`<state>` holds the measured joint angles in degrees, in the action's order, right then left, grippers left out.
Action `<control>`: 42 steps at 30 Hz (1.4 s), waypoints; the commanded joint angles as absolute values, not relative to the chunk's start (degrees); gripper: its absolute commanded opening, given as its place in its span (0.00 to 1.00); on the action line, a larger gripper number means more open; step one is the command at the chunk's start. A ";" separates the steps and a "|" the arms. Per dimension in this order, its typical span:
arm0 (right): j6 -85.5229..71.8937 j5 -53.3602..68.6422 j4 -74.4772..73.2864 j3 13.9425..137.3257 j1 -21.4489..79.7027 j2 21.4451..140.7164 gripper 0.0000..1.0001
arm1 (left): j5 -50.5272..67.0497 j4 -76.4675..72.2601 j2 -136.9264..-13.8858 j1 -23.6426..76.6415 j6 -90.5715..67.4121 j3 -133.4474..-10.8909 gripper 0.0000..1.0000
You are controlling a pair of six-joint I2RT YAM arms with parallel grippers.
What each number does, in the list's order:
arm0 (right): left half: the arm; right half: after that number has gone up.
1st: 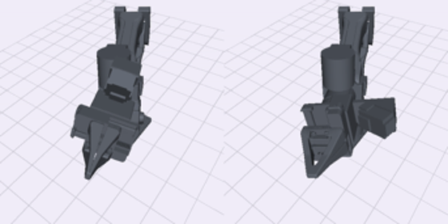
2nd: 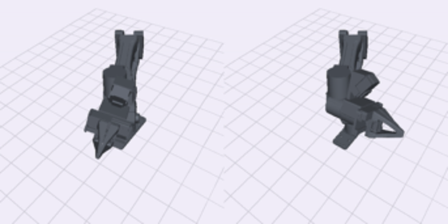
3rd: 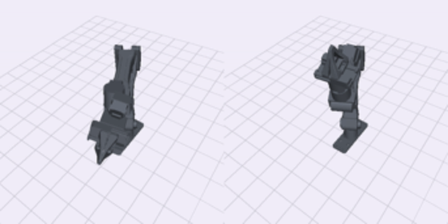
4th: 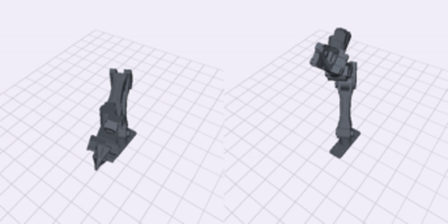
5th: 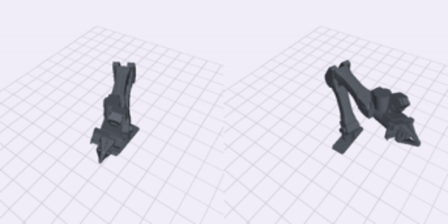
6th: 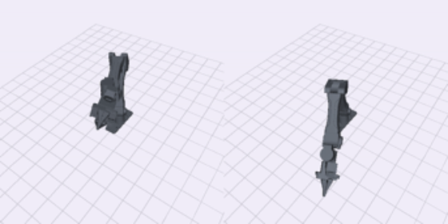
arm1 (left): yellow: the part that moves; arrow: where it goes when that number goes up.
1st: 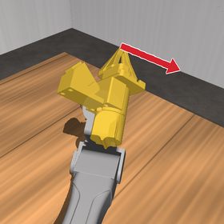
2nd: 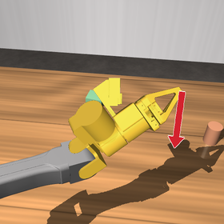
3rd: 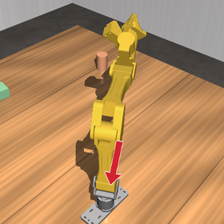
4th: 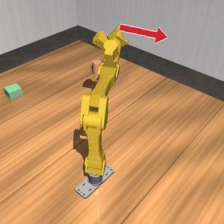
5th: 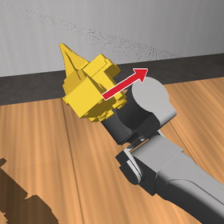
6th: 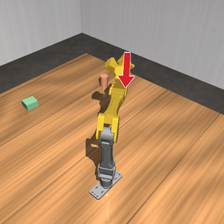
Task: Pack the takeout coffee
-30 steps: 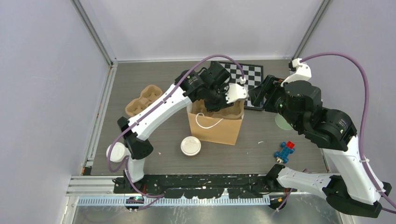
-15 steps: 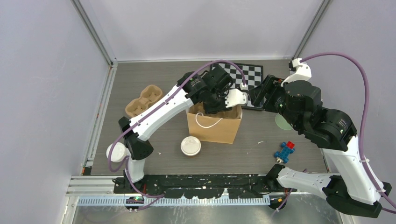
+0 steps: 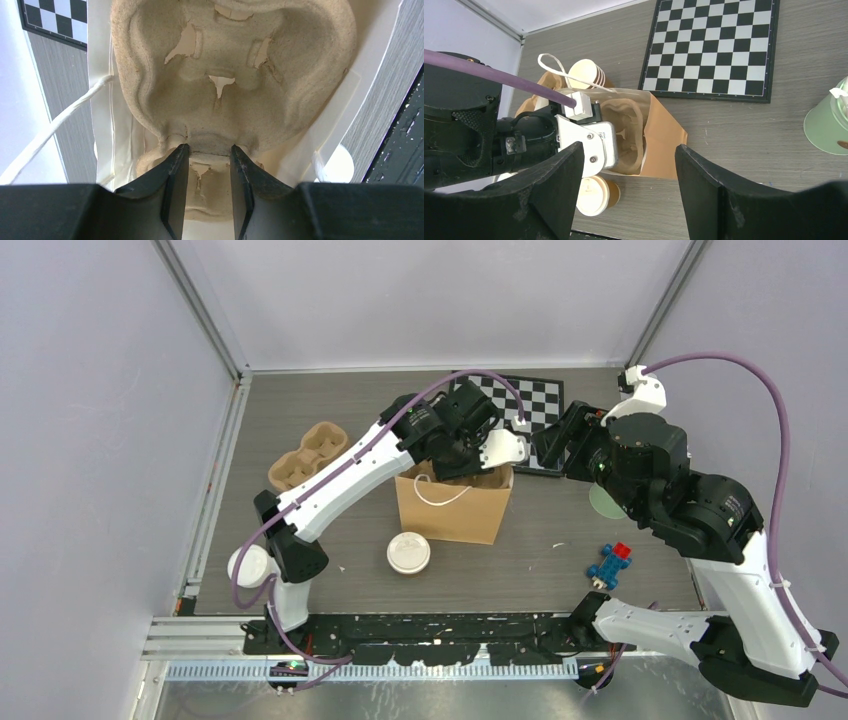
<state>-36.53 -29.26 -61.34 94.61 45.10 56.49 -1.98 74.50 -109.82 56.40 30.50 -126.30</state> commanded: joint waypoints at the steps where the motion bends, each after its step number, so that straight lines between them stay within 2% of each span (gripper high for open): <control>1: -37.26 -29.92 -59.43 95.04 45.09 55.69 0.71 | -4.04 75.41 -108.71 56.69 30.81 -125.83 0.34; 9: -37.42 -30.12 -59.72 95.25 45.09 55.38 0.71 | -4.35 75.61 -109.26 56.69 30.36 -124.79 0.40; 16: -37.77 -30.15 -59.73 95.36 45.09 55.29 0.71 | -3.62 73.79 -108.48 56.69 28.97 -126.26 0.51; 21: -38.12 -30.42 -59.71 95.19 45.09 55.24 0.71 | -3.19 72.57 -108.12 56.69 27.30 -128.12 0.55; 27: -39.66 -30.51 -58.94 93.59 45.09 54.66 0.71 | -7.24 62.80 -104.12 56.69 19.28 -128.35 0.57; 32: -41.65 -29.66 -57.83 91.52 45.09 54.85 0.70 | -19.93 53.79 -98.24 56.62 8.32 -124.66 0.83; 36: -41.73 -27.11 -58.16 90.85 45.09 56.82 0.70 | -26.67 54.83 -95.41 56.23 1.90 -124.18 0.97; 38: -41.14 -25.59 -58.36 90.88 45.08 57.87 0.69 | -28.89 58.01 -94.71 55.34 -2.30 -125.22 1.00; 42: -37.79 -21.18 -58.84 91.34 45.09 60.28 0.70 | -28.55 68.46 -93.21 50.01 -17.67 -127.03 0.98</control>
